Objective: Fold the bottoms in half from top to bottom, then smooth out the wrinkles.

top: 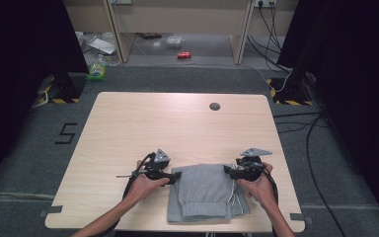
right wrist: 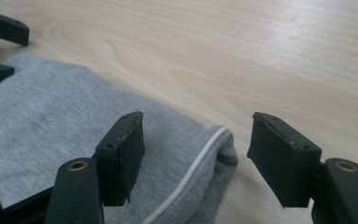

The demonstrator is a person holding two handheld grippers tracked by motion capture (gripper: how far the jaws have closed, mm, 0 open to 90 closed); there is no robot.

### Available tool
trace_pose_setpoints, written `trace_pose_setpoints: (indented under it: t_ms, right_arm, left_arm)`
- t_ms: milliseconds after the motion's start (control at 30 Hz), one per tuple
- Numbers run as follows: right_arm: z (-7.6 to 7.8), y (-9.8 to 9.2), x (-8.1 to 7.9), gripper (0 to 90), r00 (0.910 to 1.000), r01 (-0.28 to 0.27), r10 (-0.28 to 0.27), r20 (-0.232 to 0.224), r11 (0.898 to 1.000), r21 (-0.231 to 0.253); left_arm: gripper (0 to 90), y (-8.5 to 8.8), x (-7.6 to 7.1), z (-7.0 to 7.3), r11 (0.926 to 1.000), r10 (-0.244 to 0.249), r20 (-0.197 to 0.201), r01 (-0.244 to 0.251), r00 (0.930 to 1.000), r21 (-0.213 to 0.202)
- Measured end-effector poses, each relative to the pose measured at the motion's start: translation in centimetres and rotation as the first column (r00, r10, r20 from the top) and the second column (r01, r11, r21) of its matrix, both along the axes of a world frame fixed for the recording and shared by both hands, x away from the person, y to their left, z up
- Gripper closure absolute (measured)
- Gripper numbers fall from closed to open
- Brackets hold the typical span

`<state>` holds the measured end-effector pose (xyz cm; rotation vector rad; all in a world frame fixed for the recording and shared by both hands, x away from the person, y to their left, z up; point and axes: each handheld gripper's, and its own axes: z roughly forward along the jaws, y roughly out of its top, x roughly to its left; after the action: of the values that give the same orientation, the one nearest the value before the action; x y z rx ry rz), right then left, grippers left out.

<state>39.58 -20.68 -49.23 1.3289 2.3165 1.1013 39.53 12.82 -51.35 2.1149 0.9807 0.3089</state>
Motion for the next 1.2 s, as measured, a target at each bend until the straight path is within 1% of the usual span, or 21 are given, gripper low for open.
trace_pose_setpoints:
  t_ms: [67,100,133,200,233,267,300,333,400,433,467,500,533,567,600,667,700,833,967,1133,1200]
  right_arm:
    - [-0.6,-0.1,0.0,36.0,0.9999,-0.011,0.011,-0.013,1.000,0.005]
    - [-0.6,-0.1,0.0,36.0,0.9999,-0.011,0.011,-0.013,1.000,0.005]
    - [-0.9,-0.2,0.0,36.3,0.9995,-0.013,0.013,-0.027,1.000,0.014]
    - [-1.2,-0.5,0.0,37.0,0.9989,-0.009,0.010,-0.045,0.999,0.040]
    - [-1.4,-0.6,0.0,38.8,0.9986,-0.009,0.013,-0.052,0.998,0.060]
    - [-1.4,-0.6,0.0,38.8,0.9986,-0.009,0.013,-0.052,0.998,0.060]
    - [-1.5,-0.6,0.0,40.2,0.9984,-0.010,0.014,-0.055,0.998,0.066]
    - [-1.5,-0.6,0.0,40.2,0.9984,-0.010,0.014,-0.055,0.998,0.066]
    - [-1.5,-0.5,0.0,42.6,0.9984,-0.014,0.017,-0.054,0.998,0.063]
    - [-1.4,-0.4,0.0,43.4,0.9981,-0.007,0.011,-0.060,0.998,0.061]
    - [-1.4,-0.4,0.0,44.2,0.9981,-0.007,0.011,-0.060,0.998,0.061]
    - [-1.5,-0.5,0.0,47.0,0.9980,-0.005,0.009,-0.063,0.998,0.067]
    - [-1.5,-0.5,0.0,47.0,0.9980,-0.005,0.009,-0.063,0.998,0.067]
    - [-1.5,-0.6,0.1,49.9,0.9975,0.007,-0.001,-0.071,0.996,0.088]
    - [-1.5,-0.7,0.2,51.7,0.9971,0.012,-0.004,-0.075,0.995,0.094]
    - [-1.5,-0.7,0.2,53.6,0.9968,0.013,-0.006,-0.080,0.995,0.099]
    - [-1.5,-0.8,0.4,56.7,0.9965,0.016,-0.008,-0.084,0.994,0.106]
    - [-1.5,-0.6,0.4,59.8,0.9969,0.010,-0.002,-0.078,0.995,0.096]
    - [-1.5,-0.4,0.3,64.3,0.9978,0.012,-0.006,-0.066,0.996,0.091]
    - [-1.4,0.0,0.3,66.4,0.9987,0.017,-0.013,-0.050,0.997,0.080]
    - [-1.4,0.1,0.3,67.1,0.9987,0.023,-0.020,-0.047,0.997,0.079]
  left_arm:
    - [30.6,-0.3,-0.1,-0.1,0.9999,-0.008,0.017,0.008,0.9998,0.011]
    - [32.1,-0.3,-0.1,-0.1,0.9999,-0.008,0.017,0.008,0.9998,0.011]
    - [32.1,-0.3,-0.2,0.0,0.9999,-0.013,0.017,0.013,0.9998,0.010]
    - [37.6,-0.3,-0.4,0.0,0.9997,-0.024,0.019,0.024,0.9995,0.005]
    - [43.7,-0.4,-0.4,0.0,0.9996,-0.028,0.020,0.028,0.9994,0.001]
    - [43.7,-0.4,-0.6,0.0,0.9993,-0.037,0.022,0.037,0.9991,-0.001]
    - [51.1,-0.5,-0.7,0.0,0.9991,-0.042,0.023,0.042,0.9989,-0.002]
    - [51.1,-0.5,-0.7,0.1,0.9989,-0.047,0.022,0.047,0.9987,-0.004]
    - [56.7,-0.5,-0.8,0.1,0.9984,-0.054,0.018,0.055,0.9984,-0.011]
    - [61.5,-0.5,-0.9,0.0,0.9983,-0.053,0.015,0.053,0.9985,-0.024]
    - [61.5,-0.5,-0.9,0.0,0.9980,-0.054,0.012,0.055,0.9985,-0.031]
    - [67.3,-0.5,-0.9,0.0,0.9976,-0.057,0.010,0.058,0.9983,-0.038]
    - [67.3,-0.5,-1.0,-0.1,0.9973,-0.060,0.010,0.060,0.9981,-0.043]
    - [73.0,-0.5,-1.0,-0.1,0.9968,-0.061,0.010,0.061,0.9981,-0.050]
    - [75.3,-0.5,-1.1,-0.1,0.9965,-0.062,0.011,0.063,0.9980,-0.055]
    - [76.8,-0.5,-1.1,-0.1,0.9963,-0.065,0.020,0.066,0.9977,-0.055]
    - [78.6,-0.5,-1.1,-0.1,0.9961,-0.063,0.019,0.064,0.9979,-0.061]
    - [80.1,-0.3,-0.9,-0.1,0.9953,-0.059,0.005,0.059,0.9982,-0.077]
    - [80.9,-0.2,-0.9,-0.1,0.9953,-0.060,0.010,0.060,0.9982,-0.076]
    - [81.4,0.0,-0.9,-0.1,0.9957,-0.054,0.017,0.056,0.9984,-0.074]
    - [81.9,0.1,-0.8,-0.1,0.9966,-0.053,0.033,0.055,0.9981,-0.062]
